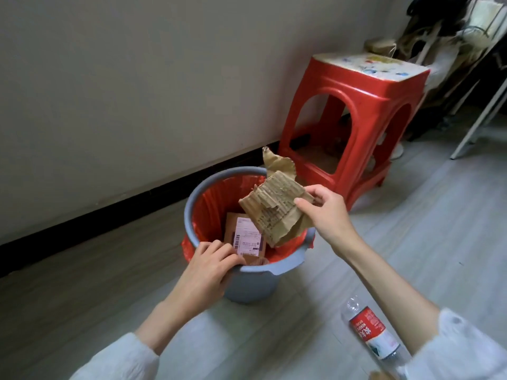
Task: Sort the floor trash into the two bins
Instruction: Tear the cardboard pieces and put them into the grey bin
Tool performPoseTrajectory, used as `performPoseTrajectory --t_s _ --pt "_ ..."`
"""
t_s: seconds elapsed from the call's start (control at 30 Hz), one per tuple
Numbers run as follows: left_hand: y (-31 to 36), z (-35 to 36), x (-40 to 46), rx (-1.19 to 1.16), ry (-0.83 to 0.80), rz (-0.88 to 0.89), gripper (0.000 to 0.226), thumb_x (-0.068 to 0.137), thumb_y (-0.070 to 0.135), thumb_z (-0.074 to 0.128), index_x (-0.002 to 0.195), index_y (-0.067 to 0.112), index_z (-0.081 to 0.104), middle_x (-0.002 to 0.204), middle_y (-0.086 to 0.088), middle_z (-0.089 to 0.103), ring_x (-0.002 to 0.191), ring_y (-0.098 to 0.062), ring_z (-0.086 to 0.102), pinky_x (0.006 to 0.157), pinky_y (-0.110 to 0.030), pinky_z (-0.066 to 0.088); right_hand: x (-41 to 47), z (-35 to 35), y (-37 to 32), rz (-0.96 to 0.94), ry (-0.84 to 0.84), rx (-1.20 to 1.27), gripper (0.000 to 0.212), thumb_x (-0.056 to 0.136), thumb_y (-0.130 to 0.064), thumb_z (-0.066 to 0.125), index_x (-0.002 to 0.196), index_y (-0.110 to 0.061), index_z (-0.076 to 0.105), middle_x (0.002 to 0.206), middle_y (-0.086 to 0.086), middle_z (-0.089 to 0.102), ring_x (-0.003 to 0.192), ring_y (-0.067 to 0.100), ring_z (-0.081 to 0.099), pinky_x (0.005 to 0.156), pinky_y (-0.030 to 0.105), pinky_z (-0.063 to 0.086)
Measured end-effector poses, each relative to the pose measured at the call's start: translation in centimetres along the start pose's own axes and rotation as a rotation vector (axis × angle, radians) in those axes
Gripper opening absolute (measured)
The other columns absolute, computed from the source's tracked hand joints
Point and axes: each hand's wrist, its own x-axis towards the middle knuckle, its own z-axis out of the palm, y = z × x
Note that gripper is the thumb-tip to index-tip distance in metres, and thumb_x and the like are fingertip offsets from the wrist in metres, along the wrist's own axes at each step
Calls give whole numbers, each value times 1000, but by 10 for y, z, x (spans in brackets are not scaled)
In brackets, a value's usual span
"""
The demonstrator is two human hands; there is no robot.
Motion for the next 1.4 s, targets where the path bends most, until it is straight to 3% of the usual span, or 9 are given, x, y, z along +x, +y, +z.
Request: performPoseTrajectory --t_s 0.27,0.47,0.53,0.63,0.8,0.93,1.17,1.3,1.4 --pt "7 -9 0 -66 -34 -31 26 83 52 50 92 29 58 84 16 51 82 -5 40 78 -26 30 5 30 13 20 -203 -277 33 87 -16 61 121 -18 59 120 2 62 113 14 57 102 29 42" --pt "50 -11 14 -47 132 101 15 86 27 52 93 19 62 88 4 59 80 -17 51 71 -30 35 -29 -27 22 10 -45 -132 23 88 -7 56 109 -14 64 100 -1 66 89 7 61 76 11 50" --pt "71 -5 24 -66 132 227 14 86 20 51 92 14 63 86 0 59 77 -20 48 66 -30 35 -42 -53 40 67 13 -144 21 89 -9 56 107 -14 65 97 -1 67 87 12 63 83 20 51" --pt "115 23 39 -106 -29 424 16 84 14 49 96 15 59 85 -1 58 74 -20 46 62 -31 37 -77 -99 87 252 16 -215 19 89 -14 58 106 -13 66 94 2 67 90 19 65 90 34 50" --pt "172 101 43 -86 -470 579 28 74 15 49 100 22 58 89 1 60 77 -18 59 58 -24 47 -160 -160 177 585 -205 -488 15 89 -20 58 100 -17 67 94 2 67 92 15 61 78 15 44" --pt "211 161 23 -27 -807 397 43 92 19 45 135 20 39 136 -4 41 122 -23 43 95 -34 40 -223 -179 240 788 -210 -630 23 89 -23 56 105 -12 67 108 9 68 105 26 60 85 27 46" --pt "260 211 -4 74 -982 547 64 93 19 39 148 23 7 157 -3 -3 144 -24 4 112 -37 21 -275 -194 279 922 -271 -933 65 87 -43 51 143 -21 25 147 6 29 135 26 29 106 38 31" --pt "272 231 -2 -11 -812 558 79 70 23 69 140 16 33 148 -10 35 134 -30 38 99 -35 43 -287 -182 294 810 -339 -1018 87 82 -56 54 148 -20 11 157 4 7 144 21 12 114 43 16" --pt "272 242 -3 -220 -840 142 70 80 16 54 143 11 24 152 -14 23 140 -30 23 110 -34 28 -289 -175 302 686 -375 -1044 88 82 -50 59 148 -18 11 158 3 1 146 22 2 115 49 10"
